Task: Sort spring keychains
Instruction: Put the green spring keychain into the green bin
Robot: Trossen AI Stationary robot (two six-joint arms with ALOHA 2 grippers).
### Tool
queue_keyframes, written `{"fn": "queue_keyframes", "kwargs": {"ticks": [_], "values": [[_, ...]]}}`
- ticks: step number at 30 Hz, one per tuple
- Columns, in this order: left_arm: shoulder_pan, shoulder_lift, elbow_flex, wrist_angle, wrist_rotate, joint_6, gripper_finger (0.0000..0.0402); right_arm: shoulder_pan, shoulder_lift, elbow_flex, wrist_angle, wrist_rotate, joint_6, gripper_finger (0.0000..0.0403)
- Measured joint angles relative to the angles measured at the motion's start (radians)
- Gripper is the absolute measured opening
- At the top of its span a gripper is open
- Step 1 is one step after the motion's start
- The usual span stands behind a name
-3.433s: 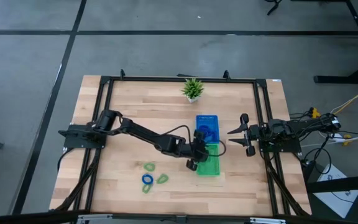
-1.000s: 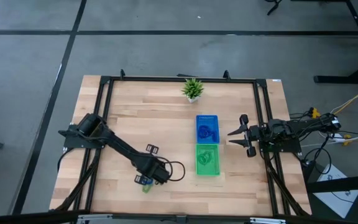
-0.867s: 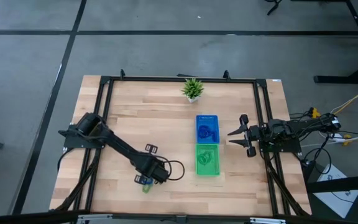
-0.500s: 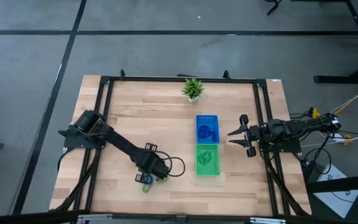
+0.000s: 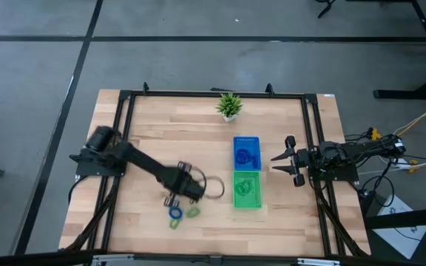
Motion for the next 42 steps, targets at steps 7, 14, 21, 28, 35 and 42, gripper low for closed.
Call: {"fn": "queue_keyframes", "kwargs": {"ticks": [7,14,21,28,35,42], "values": [[0.043,-0.255,0.004,-0.033,-0.067,0.001,0.0005,0.000,0.000,0.000,0.000,0.000,0.000,0.0136],[0.081,-0.489,0.007,-0.036,-0.155,0.022,0.0005,0.000,0.000,0.000,0.000,0.000,0.000,0.0136],[0.077,-0.669,0.007,-0.035,-0.285,0.030,0.0006,0.000,0.000,0.000,0.000,0.000,0.000,0.0136],[0.067,-0.754,0.008,0.030,-0.351,0.048,0.0006,0.000,0.000,0.000,0.000,0.000,0.000,0.0136],[0.072,-0.717,0.008,0.167,-0.345,0.093,0.0007,0.000,0.000,0.000,0.000,0.000,0.000,0.0136],[0.110,-0.626,0.008,0.337,-0.369,0.119,0.0007,0.000,0.000,0.000,0.000,0.000,0.000,0.0136]]}}
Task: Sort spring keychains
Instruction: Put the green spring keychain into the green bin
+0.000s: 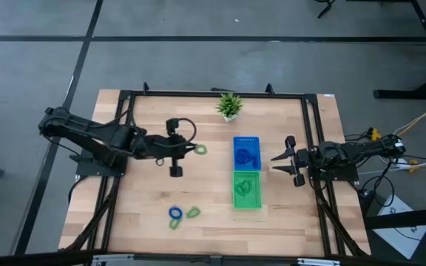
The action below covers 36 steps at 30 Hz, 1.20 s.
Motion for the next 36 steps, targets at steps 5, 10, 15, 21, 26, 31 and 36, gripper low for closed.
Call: {"fn": "queue_keyframes", "kwargs": {"ticks": [5,10,15,21,26,31,36], "values": [[0.019,0.060,0.001,0.142,-0.010,0.024,0.0008,0.000,0.000,0.000,0.000,0.000,0.000,0.0136],[0.020,0.121,0.001,0.249,0.001,0.068,0.0008,0.000,0.000,0.000,0.000,0.000,0.000,0.0136],[0.020,0.183,0.001,0.337,0.086,0.087,0.0008,0.000,0.000,0.000,0.000,0.000,0.000,0.0136],[0.020,0.260,0.001,0.459,0.200,0.103,0.0008,0.000,0.000,0.000,0.000,0.000,0.000,0.0136],[0.020,0.320,0.002,0.588,0.269,0.104,0.0008,0.000,0.000,0.000,0.000,0.000,0.000,0.0136],[0.020,0.350,0.002,0.651,0.280,0.104,0.0008,0.000,0.000,0.000,0.000,0.000,0.000,0.0136],[0.025,0.359,0.002,0.710,0.280,0.095,0.0008,0.000,0.000,0.000,0.000,0.000,0.000,0.0136]]}}
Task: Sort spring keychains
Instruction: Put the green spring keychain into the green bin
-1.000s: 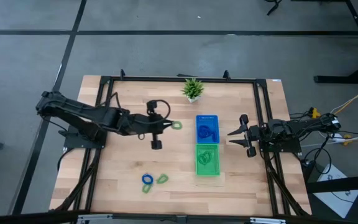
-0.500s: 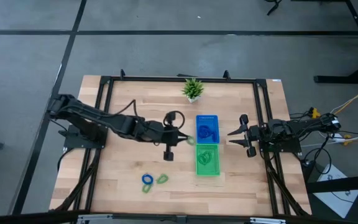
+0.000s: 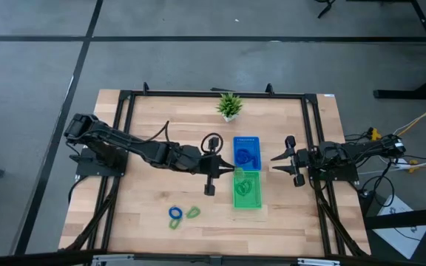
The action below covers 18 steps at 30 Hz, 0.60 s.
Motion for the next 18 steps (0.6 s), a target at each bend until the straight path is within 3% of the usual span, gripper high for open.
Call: {"fn": "queue_keyframes", "kwargs": {"ticks": [12,18], "values": [[0.005,0.012,-0.049,0.027,-0.041,-0.113,0.0008,0.000,0.000,0.000,0.000,0.000,0.000,0.0136],[0.008,0.040,-0.126,0.199,0.007,-0.189,0.0008,0.000,0.000,0.000,0.000,0.000,0.000,0.0136]]}}
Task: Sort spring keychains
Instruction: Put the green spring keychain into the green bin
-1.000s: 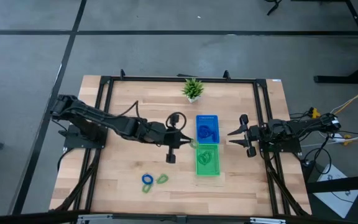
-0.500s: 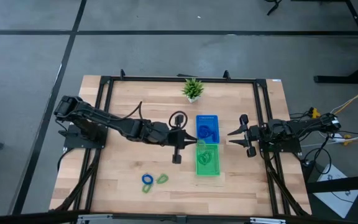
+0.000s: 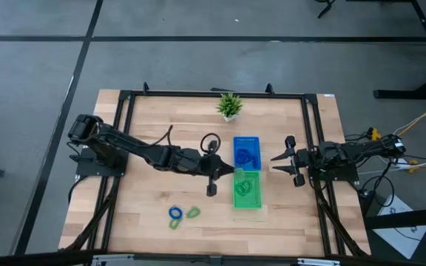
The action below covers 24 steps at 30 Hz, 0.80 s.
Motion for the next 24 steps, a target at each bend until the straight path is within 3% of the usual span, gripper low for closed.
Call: {"fn": "queue_keyframes", "kwargs": {"ticks": [16,24], "values": [[-0.001,0.263,-0.011,0.168,0.052,-0.068,0.0008,0.000,0.000,0.000,0.000,0.000,0.000,0.0136],[-0.001,0.296,-0.011,0.223,0.049,-0.066,0.0008,0.000,0.000,0.000,0.000,0.000,0.000,0.0136]]}}
